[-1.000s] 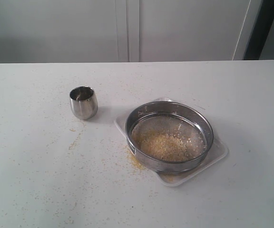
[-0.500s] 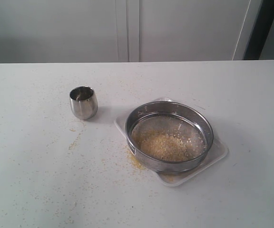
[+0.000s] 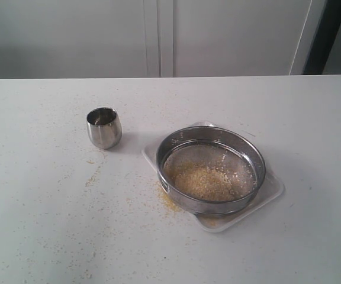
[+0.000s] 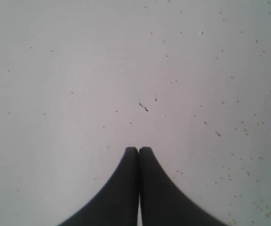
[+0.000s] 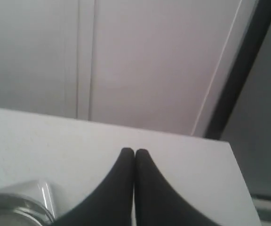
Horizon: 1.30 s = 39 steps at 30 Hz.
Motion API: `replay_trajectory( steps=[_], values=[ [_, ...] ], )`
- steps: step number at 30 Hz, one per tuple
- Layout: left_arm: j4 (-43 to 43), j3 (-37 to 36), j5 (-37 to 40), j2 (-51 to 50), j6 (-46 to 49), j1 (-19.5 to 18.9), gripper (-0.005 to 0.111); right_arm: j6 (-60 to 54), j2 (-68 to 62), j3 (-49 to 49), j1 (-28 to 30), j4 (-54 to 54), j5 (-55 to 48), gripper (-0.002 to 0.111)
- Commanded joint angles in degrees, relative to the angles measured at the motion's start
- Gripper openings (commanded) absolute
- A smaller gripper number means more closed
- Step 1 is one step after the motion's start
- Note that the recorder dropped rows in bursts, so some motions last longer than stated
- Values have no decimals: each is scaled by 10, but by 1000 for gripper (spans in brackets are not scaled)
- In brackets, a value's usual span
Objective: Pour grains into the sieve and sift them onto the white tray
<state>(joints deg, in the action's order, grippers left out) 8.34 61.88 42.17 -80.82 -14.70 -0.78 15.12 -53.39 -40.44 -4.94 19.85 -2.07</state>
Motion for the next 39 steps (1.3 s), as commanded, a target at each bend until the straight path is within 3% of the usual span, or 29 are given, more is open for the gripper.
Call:
replay_trajectory(
  steps=[1,7,12,19,27,35,39],
  values=[
    [-1,-2,7,4,-5,-2,0,-35,-32,-43,3,8,-117,0],
    [-1,-2,7,4,-5,-2,0,-118,-83,-105,3,-42,-274,0],
    [-1,-2,7,4,-5,-2,0,-254,-136,-157,3,-192,-425,0],
    [-1,-2,7,4,-5,-2,0,-394,-198,-163,-19,-379,-486,0],
    [-1,-2,7,4,-5,-2,0,-393,-276,-196,-76,-375,-517,0],
    [-1,-2,7,4,-5,-2,0,-362,-355,-270,-84,-319,-509,0],
    [-1,-2,7,4,-5,-2,0,-353,-400,-309,-84,-311,-515,11]
  ],
)
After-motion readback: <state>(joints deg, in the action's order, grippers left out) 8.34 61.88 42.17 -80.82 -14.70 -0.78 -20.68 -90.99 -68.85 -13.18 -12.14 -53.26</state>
